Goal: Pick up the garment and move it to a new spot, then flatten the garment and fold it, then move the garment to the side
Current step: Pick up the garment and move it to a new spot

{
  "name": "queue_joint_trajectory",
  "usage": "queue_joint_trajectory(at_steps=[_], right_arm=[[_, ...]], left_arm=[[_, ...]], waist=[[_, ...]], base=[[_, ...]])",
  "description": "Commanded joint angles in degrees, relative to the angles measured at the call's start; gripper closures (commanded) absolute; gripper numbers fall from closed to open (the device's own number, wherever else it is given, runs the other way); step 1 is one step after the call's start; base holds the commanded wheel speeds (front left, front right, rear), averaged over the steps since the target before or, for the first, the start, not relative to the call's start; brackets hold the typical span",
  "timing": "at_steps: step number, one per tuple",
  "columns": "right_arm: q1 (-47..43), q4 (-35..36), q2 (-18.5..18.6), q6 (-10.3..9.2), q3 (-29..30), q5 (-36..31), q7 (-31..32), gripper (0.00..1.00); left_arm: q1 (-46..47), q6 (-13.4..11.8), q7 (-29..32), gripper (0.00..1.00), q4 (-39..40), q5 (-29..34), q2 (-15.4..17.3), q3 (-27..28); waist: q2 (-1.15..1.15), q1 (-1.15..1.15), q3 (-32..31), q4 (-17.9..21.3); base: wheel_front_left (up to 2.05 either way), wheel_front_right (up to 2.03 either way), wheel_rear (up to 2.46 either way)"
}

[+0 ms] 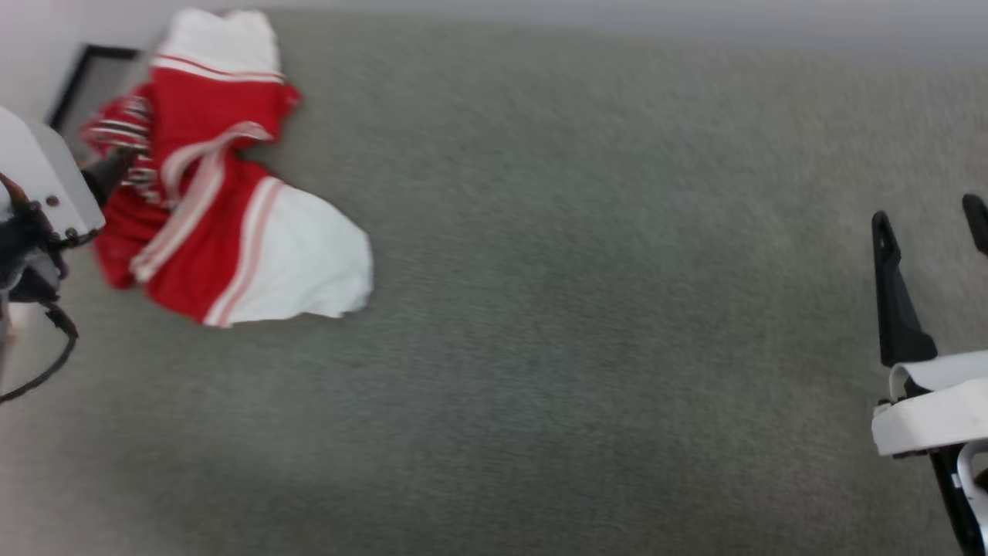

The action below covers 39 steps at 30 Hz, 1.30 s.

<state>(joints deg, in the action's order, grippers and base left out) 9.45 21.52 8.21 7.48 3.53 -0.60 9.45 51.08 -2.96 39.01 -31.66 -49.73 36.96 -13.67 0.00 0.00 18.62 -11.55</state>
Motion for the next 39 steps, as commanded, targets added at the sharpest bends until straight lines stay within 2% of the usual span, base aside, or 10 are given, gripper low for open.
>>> queue_joint_trajectory(at_steps=[1,8,16,23,24,26,30,39], right_arm=[[1.1,0.6,0.0,0.03,0.2,0.3,0.1,0.0],[2.3,2.4,0.2,0.03,0.5,0.6,1.0,0.0],[3.1,3.4,-0.4,0.03,0.7,0.9,1.6,0.0],[3.3,4.0,-0.4,0.03,1.1,0.6,2.3,0.0],[3.3,3.9,-0.5,0.03,1.1,0.5,2.4,0.0],[3.0,3.6,-0.6,0.03,1.2,0.4,2.4,0.0],[2.0,2.4,-1.0,0.03,1.2,0.7,1.8,0.0],[-0.6,-1.0,-2.3,0.03,0.6,1.6,0.3,0.0]], left_arm=[[0.9,0.3,1.7,0.0,-1.3,0.2,0.0,-1.0],[4.2,-1.2,7.1,0.0,-8.1,0.5,0.5,-2.5],[5.1,-1.4,8.4,0.0,-13.1,1.0,-0.6,-3.9],[4.6,-0.5,7.6,0.0,-16.6,1.2,-3.6,-5.5],[4.6,-0.2,7.7,0.09,-16.8,1.4,-3.9,-5.9],[5.0,-0.7,7.2,1.0,-17.3,2.2,-3.8,-6.4],[6.2,-0.8,5.9,1.0,-16.6,3.6,-2.3,-7.0],[9.1,1.7,-0.6,1.0,-11.7,6.7,1.2,-7.7]], waist=[[0.0,0.0,7.2,6.5],[0.0,0.0,10.1,8.4],[0.0,0.0,12.0,9.4],[0.0,0.0,12.3,9.3],[0.0,0.0,12.0,9.1],[0.0,0.0,11.0,8.8],[0.0,0.0,7.9,8.0],[0.0,0.0,-1.3,6.6]], base=[[0.0,0.0,0.0],[0.0,0.0,0.0],[0.0,0.0,0.0],[0.0,0.0,0.0],[0.0,0.0,0.0],[0.0,0.0,0.0],[0.0,0.0,0.0],[0.0,0.0,0.0]])
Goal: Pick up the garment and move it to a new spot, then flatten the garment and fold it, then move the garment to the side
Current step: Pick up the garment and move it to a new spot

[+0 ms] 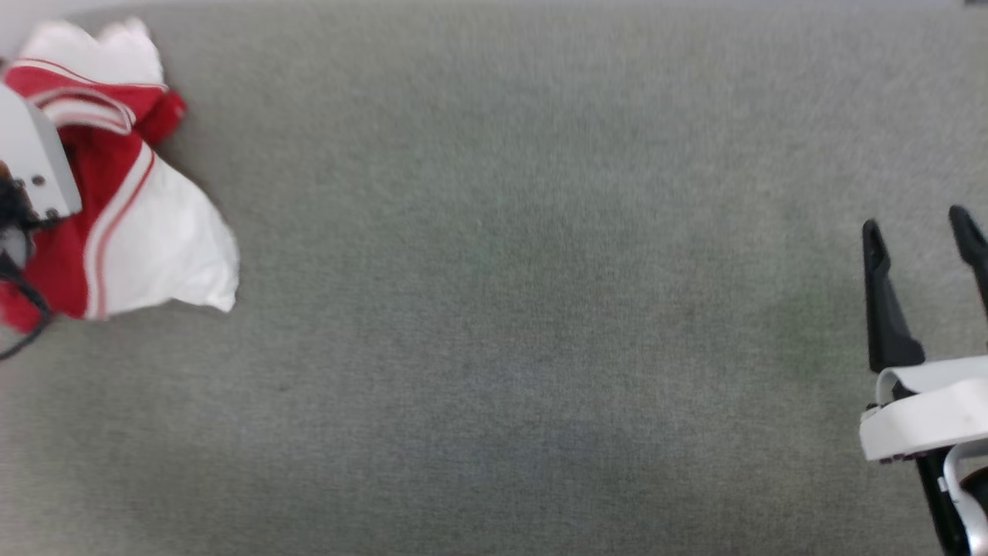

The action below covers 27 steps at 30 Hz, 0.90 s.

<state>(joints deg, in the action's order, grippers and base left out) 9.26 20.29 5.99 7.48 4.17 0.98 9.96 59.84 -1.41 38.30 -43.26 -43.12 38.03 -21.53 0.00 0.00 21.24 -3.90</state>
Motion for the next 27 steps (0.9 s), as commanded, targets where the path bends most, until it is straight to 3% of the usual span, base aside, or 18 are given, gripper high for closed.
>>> queue_joint_trajectory(at_steps=[1,14,27], right_arm=[[-0.8,-0.3,-0.3,0.03,-0.1,0.2,-0.5,0.0],[-4.5,-3.7,-1.9,0.03,-0.5,1.2,-1.9,0.0],[-6.8,-3.7,-2.8,0.02,2.4,1.1,-2.3,0.0]], left_arm=[[0.6,0.5,-0.4,1.0,0.4,0.3,0.3,-0.1],[6.3,3.7,-1.9,1.0,9.0,3.1,0.8,-2.8],[5.9,1.3,6.3,1.0,22.7,0.7,-0.8,-4.4]], waist=[[0.0,0.0,-5.1,-1.3],[0.0,0.0,-16.0,-2.8],[0.0,0.0,-20.8,-0.3]], base=[[0.0,0.0,0.0],[0.0,0.0,0.0],[0.0,0.0,0.0]])
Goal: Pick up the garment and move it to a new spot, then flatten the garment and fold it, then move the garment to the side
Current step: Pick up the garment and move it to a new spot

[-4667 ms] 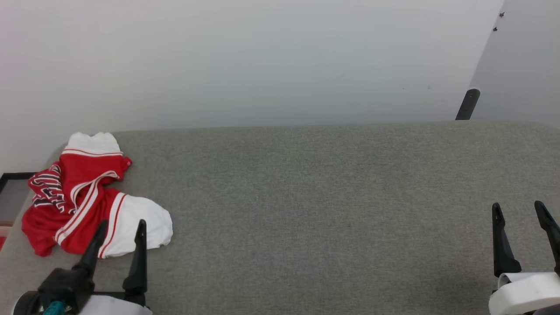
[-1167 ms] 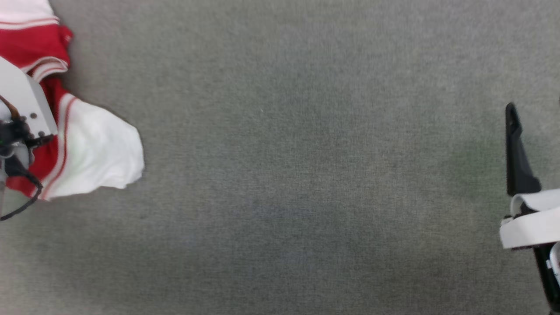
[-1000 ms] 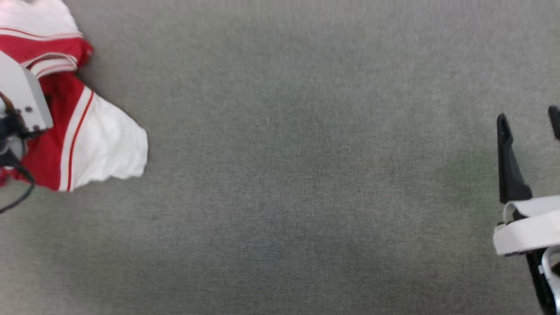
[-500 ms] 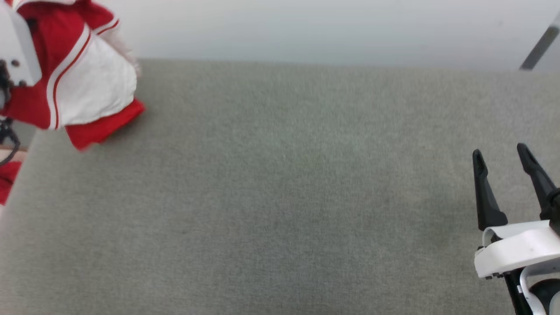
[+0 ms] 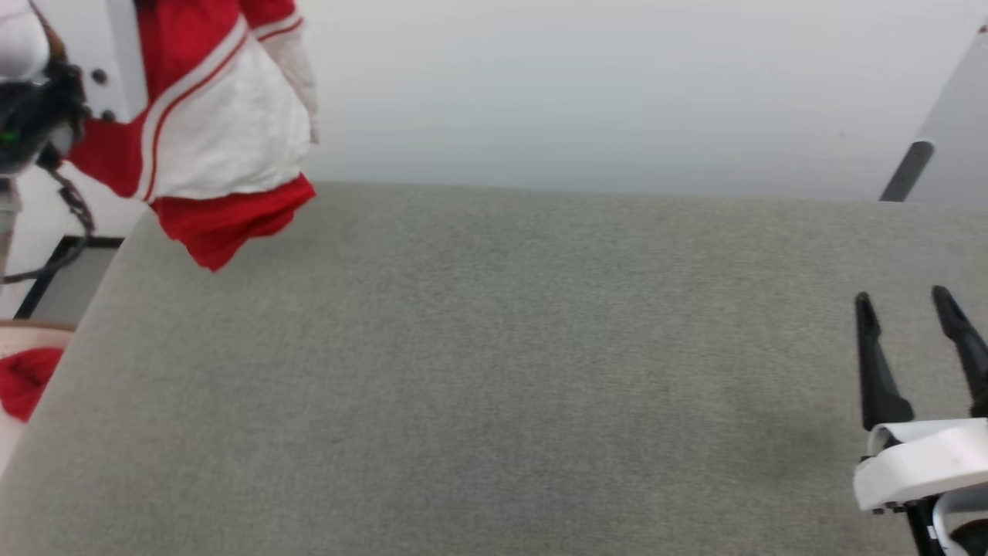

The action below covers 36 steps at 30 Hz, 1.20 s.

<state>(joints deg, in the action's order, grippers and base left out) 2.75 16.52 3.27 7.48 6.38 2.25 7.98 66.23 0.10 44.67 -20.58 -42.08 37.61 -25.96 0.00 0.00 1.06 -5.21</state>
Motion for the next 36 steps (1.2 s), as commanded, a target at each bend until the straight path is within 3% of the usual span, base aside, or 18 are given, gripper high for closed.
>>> queue_joint_trajectory(at_steps=[1,14,26,36], right_arm=[[-0.5,0.1,-0.1,0.03,0.7,-0.2,-0.3,0.0],[-1.8,1.4,-0.4,0.03,9.0,-1.7,0.3,0.0],[-3.0,0.0,-0.5,0.03,11.2,1.5,-1.1,0.0],[-2.9,-2.8,-0.5,0.03,10.7,4.1,-3.2,0.0]], left_arm=[[-0.9,-0.6,0.7,1.0,1.3,-0.7,-0.5,-0.1],[-5.5,-6.8,9.5,1.0,18.3,-2.8,-3.6,-3.4],[-13.4,-13.0,15.6,1.0,29.5,-4.1,-6.8,-8.9],[-24.7,-14.3,15.6,1.0,30.1,-6.1,-5.9,-12.5]], waist=[[0.0,0.0,-0.8,1.5],[0.0,0.0,-0.5,10.2],[0.0,0.0,3.3,17.9],[0.0,0.0,5.6,20.1]], base=[[0.0,0.0,0.0],[0.0,0.0,0.0],[0.0,0.0,0.0],[0.0,0.0,0.0]])
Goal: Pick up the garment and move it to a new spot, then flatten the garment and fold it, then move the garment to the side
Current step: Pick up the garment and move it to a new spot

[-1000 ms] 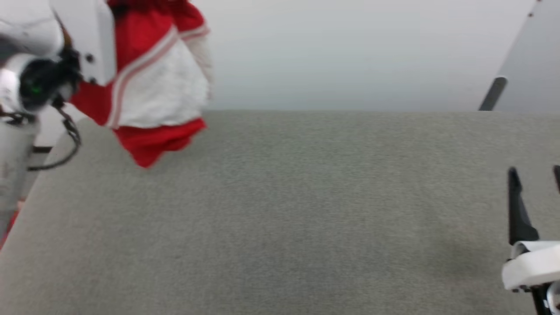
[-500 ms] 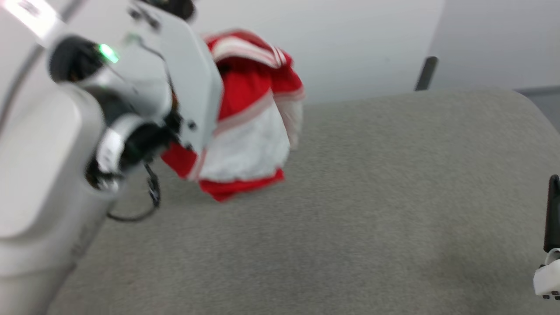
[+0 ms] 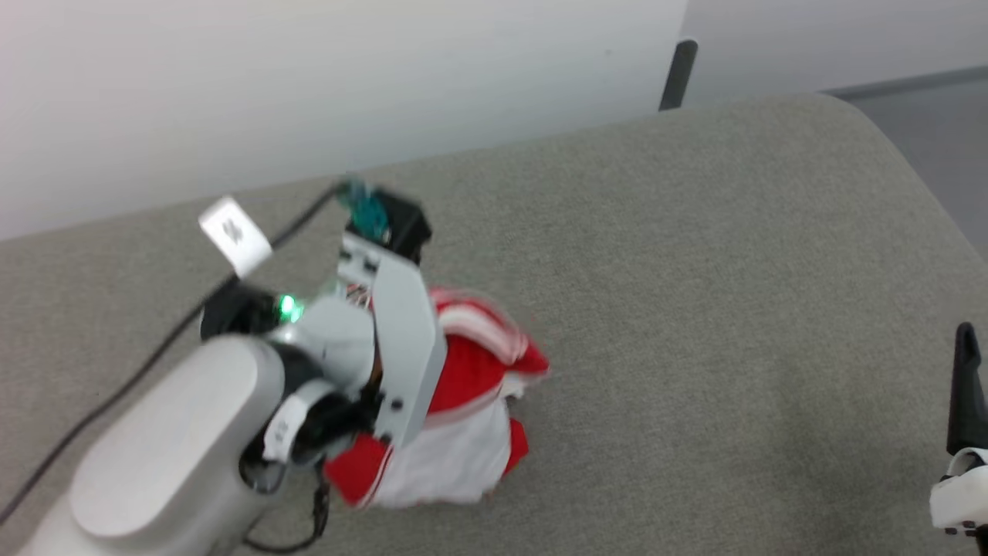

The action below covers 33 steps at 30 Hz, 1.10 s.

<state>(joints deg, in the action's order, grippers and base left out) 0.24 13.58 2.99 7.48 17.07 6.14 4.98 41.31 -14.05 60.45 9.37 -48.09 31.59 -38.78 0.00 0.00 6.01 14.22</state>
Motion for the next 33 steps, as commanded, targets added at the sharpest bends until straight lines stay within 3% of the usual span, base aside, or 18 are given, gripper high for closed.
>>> queue_joint_trajectory(at_steps=[1,9,11,13,17,25,30,33], right_arm=[[-0.3,-0.2,-0.2,0.03,-0.2,0.5,-0.3,0.0],[0.7,-2.0,-0.2,0.03,-1.5,1.3,-1.1,0.0],[1.0,-2.2,-0.2,0.03,-2.1,1.4,-1.1,0.0],[1.3,-2.5,-0.2,0.03,-2.2,1.3,-1.2,0.0],[1.0,-2.2,-0.2,0.03,-2.8,0.4,-0.7,0.0],[-0.4,-1.2,-0.2,0.03,-4.5,-1.1,1.2,0.0],[-0.9,-0.3,-0.2,0.03,-5.9,-1.9,2.2,0.0],[-1.4,0.2,-0.2,0.03,-6.6,-2.0,2.5,0.0]], left_arm=[[-0.8,0.2,-0.2,1.0,-0.3,-0.2,0.6,-0.2],[-7.7,1.9,-1.4,1.0,-6.6,-1.4,0.6,-3.1],[-8.5,2.3,-1.8,0.9,-8.4,-2.2,-0.1,-3.3],[-8.2,3.3,-2.2,0.72,-9.7,-2.0,-0.1,-3.6],[-7.2,4.6,-3.6,0.01,-10.6,-2.8,-0.9,-3.0],[-7.6,5.5,-6.9,0.0,-8.1,-3.3,0.3,-0.8],[-10.0,5.0,-13.3,0.0,-5.7,-2.7,1.5,2.5],[-11.5,6.1,-19.0,0.0,-4.2,-2.1,2.0,4.6]], waist=[[0.0,0.0,0.9,0.7],[0.0,0.0,1.2,0.4],[0.0,0.0,1.0,0.2],[0.0,0.0,0.7,-0.3],[0.0,0.0,-0.4,-1.7],[0.0,0.0,-4.3,-5.5],[0.0,0.0,-6.8,-7.8],[0.0,0.0,-7.8,-9.1]], base=[[0.0,0.0,0.0],[0.0,0.0,0.0],[0.0,0.0,0.0],[0.0,0.0,0.0],[0.0,0.0,0.0],[0.0,0.0,0.0],[0.0,0.0,0.0],[0.0,0.0,0.0]])
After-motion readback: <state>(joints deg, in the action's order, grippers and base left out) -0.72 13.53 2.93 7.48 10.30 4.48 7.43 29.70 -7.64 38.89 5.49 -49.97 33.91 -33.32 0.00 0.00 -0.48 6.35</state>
